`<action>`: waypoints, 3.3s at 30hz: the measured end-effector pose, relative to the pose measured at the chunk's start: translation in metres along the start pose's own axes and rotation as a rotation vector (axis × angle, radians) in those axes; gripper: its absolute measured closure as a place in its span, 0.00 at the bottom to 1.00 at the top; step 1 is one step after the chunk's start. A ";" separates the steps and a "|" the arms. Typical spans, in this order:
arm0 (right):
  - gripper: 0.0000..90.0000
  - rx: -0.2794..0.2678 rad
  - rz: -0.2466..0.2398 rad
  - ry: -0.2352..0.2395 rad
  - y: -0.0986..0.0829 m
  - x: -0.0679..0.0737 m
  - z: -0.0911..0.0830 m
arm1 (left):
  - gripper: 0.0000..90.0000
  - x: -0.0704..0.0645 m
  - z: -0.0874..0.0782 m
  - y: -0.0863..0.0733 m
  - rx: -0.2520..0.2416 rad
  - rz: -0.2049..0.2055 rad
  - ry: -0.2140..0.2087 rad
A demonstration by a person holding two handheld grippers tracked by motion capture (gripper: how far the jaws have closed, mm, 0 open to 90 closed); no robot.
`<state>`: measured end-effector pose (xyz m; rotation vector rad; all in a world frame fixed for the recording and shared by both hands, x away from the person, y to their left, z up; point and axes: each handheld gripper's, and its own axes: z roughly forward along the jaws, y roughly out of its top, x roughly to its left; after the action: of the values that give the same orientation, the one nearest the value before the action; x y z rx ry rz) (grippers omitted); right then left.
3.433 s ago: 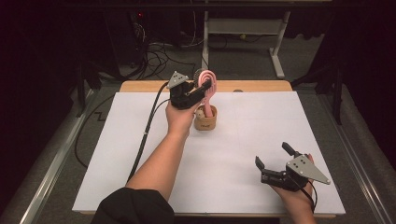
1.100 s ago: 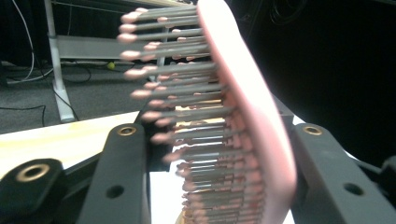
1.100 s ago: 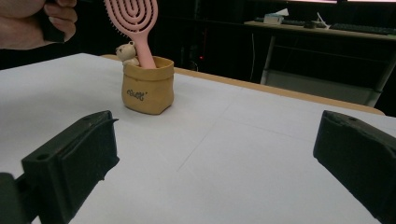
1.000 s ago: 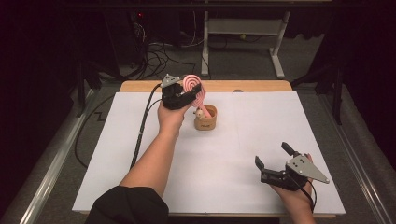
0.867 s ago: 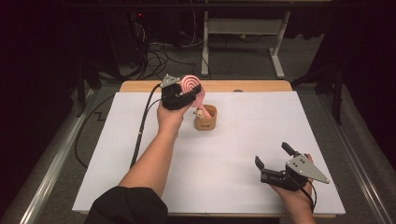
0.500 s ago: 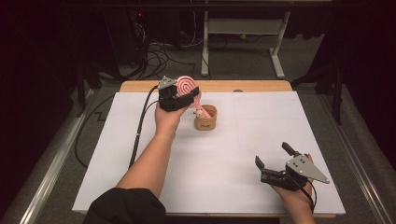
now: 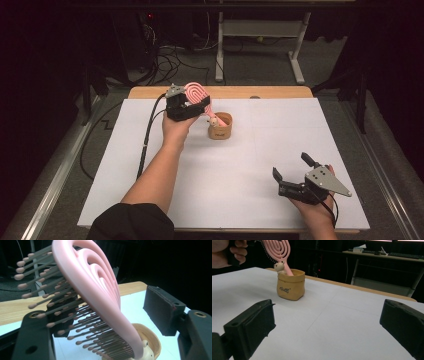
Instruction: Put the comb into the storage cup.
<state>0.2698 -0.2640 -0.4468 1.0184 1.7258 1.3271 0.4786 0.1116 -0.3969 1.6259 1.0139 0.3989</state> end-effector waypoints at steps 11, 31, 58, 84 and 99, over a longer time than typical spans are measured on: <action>0.00 0.003 -0.003 -0.001 0.000 0.001 0.000 | 0.26 0.001 0.000 -0.001 -0.003 -0.018 -0.001; 0.00 0.007 -0.008 0.001 0.000 0.002 0.001 | 0.08 -0.003 0.001 -0.003 0.019 0.077 0.045; 0.00 0.005 -0.006 0.005 0.000 0.003 0.001 | 0.00 -0.004 -0.012 -0.006 0.005 0.105 0.044; 0.00 0.016 -0.011 0.006 -0.001 0.003 0.001 | 0.00 0.006 -0.028 -0.041 0.003 0.077 -0.007; 0.00 0.016 -0.013 0.004 -0.002 0.004 0.001 | 0.00 0.012 -0.069 -0.067 -0.025 0.072 -0.035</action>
<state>0.2689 -0.2601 -0.4490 1.0121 1.7460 1.3096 0.4093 0.1648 -0.4389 1.6446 0.9232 0.4287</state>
